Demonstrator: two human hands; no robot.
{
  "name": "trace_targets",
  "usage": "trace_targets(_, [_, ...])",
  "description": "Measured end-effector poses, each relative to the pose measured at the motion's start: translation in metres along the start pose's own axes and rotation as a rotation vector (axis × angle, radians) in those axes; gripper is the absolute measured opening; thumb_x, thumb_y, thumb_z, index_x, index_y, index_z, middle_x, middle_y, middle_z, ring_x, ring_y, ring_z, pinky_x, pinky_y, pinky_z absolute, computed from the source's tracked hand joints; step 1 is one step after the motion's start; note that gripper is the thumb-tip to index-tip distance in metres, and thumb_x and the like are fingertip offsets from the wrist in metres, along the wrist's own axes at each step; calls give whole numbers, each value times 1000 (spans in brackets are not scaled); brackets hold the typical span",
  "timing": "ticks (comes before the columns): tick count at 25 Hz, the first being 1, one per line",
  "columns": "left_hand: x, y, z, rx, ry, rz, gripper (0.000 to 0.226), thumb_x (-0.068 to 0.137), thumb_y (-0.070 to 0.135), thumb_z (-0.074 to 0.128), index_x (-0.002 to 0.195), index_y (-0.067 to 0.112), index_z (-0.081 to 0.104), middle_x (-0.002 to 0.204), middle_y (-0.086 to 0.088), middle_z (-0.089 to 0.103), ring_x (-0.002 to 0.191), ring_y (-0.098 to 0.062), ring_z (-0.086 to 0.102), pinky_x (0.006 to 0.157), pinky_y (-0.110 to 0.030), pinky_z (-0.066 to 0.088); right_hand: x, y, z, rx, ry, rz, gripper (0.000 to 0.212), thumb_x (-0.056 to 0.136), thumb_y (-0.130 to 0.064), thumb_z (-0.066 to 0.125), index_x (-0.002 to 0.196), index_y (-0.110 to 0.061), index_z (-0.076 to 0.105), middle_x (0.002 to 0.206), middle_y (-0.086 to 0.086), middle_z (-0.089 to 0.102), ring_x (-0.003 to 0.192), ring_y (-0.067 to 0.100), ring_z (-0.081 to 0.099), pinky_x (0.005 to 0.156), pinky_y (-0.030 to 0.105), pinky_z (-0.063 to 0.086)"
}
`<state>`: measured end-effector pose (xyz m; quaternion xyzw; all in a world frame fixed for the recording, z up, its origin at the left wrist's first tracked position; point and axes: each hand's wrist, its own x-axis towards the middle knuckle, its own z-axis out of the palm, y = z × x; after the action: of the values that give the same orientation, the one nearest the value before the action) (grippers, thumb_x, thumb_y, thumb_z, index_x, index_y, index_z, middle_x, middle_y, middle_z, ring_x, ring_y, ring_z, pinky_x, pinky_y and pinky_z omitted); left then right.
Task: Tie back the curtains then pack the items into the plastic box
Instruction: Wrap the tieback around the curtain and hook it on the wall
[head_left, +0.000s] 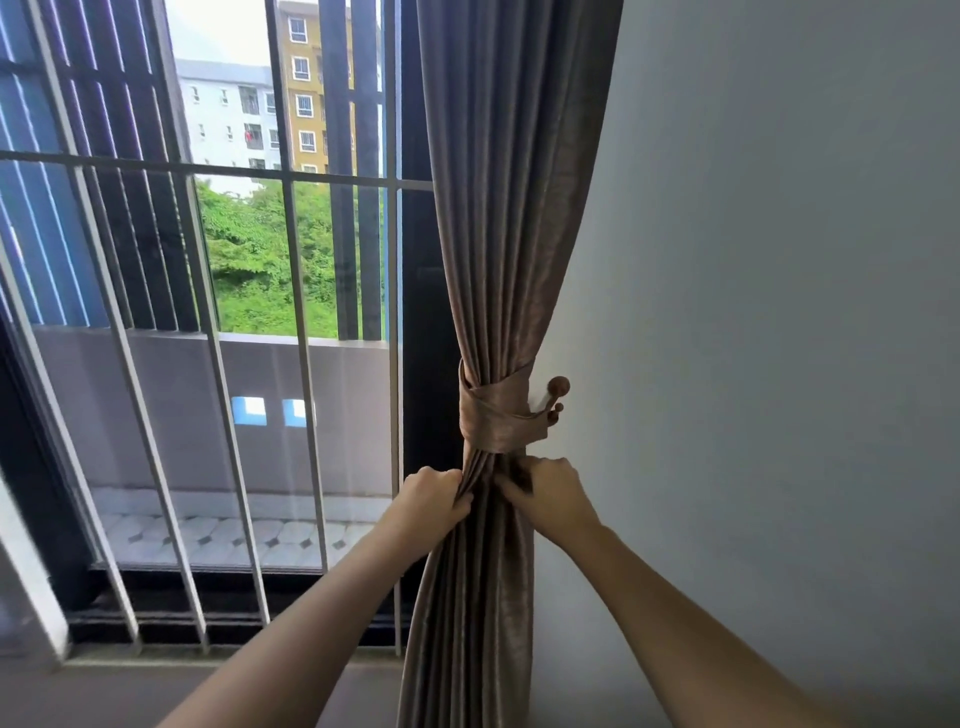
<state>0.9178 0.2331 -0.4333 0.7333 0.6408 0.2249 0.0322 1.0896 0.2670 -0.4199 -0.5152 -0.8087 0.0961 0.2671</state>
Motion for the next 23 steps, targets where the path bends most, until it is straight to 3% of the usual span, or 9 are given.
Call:
trace_targets(4, [-1, 3, 3, -24, 55, -66, 29, 94, 25, 49, 85, -1, 58, 81, -17, 64, 77, -34, 61, 66, -35, 44, -6, 7, 2, 148, 88, 17, 41, 84, -19, 61, 53, -26, 35, 49, -12, 40, 46, 4, 37, 46, 14, 28])
trace_targets(7, [5, 15, 8, -63, 79, -129, 23, 92, 16, 47, 83, -2, 57, 80, -18, 64, 77, -33, 61, 65, -37, 47, -20, 15, 0, 223, 51, -53, 42, 80, -25, 65, 50, -32, 37, 44, -11, 48, 47, 3, 47, 51, 10, 36])
trace_targets(9, [8, 22, 12, -98, 75, -96, 23, 92, 15, 47, 76, 1, 54, 71, -12, 60, 68, -28, 58, 55, -29, 41, -21, 23, -11, 164, 9, -60, 31, 81, -28, 65, 58, -28, 44, 55, -12, 59, 55, 3, 55, 52, 11, 36])
trace_targets(11, [6, 24, 12, -140, 51, -54, 26, 92, 22, 50, 70, 9, 49, 59, 2, 50, 56, -17, 50, 47, -20, 31, -21, 28, -19, 67, 33, -18, 20, 81, -27, 64, 72, -18, 48, 76, 0, 67, 70, 18, 63, 60, 24, 41])
trace_targets(13, [1, 22, 11, -136, 25, -21, 25, 91, 27, 51, 71, 12, 50, 58, 7, 46, 55, -14, 49, 49, -20, 31, -25, 29, -12, 75, 75, 0, 18, 79, -30, 66, 84, -17, 53, 85, 2, 67, 77, 22, 64, 62, 23, 41])
trace_targets(15, [-7, 17, 10, -143, 15, -1, 25, 88, 32, 53, 74, 11, 54, 62, 4, 53, 61, -18, 55, 54, -23, 40, -32, 23, -1, 190, 63, -10, 37, 74, -38, 70, 104, -19, 56, 94, -6, 61, 82, 13, 62, 69, 18, 44])
trace_targets(18, [-14, 11, 7, -120, 35, 2, 32, 87, 40, 54, 83, 8, 57, 74, -5, 63, 69, -23, 60, 65, -33, 51, -32, 20, 2, 355, 139, 64, 67, 72, -44, 72, 129, -19, 46, 113, -11, 50, 100, 9, 54, 89, 29, 49])
trace_targets(20, [-18, 9, 8, -128, 47, -3, 32, 88, 38, 54, 87, 7, 60, 78, -9, 66, 72, -27, 62, 70, -39, 52, -30, 20, 2, 400, 107, 80, 61, 75, -35, 69, 130, -21, 48, 108, -13, 54, 100, 10, 59, 89, 30, 51])
trace_targets(23, [-25, 10, 11, -210, 58, 26, 26, 86, 31, 54, 79, 7, 61, 67, -6, 64, 63, -23, 59, 65, -40, 51, -29, 20, 8, 389, 127, 73, 40, 79, -15, 59, 118, -22, 60, 92, -11, 63, 92, 16, 68, 82, 27, 54])
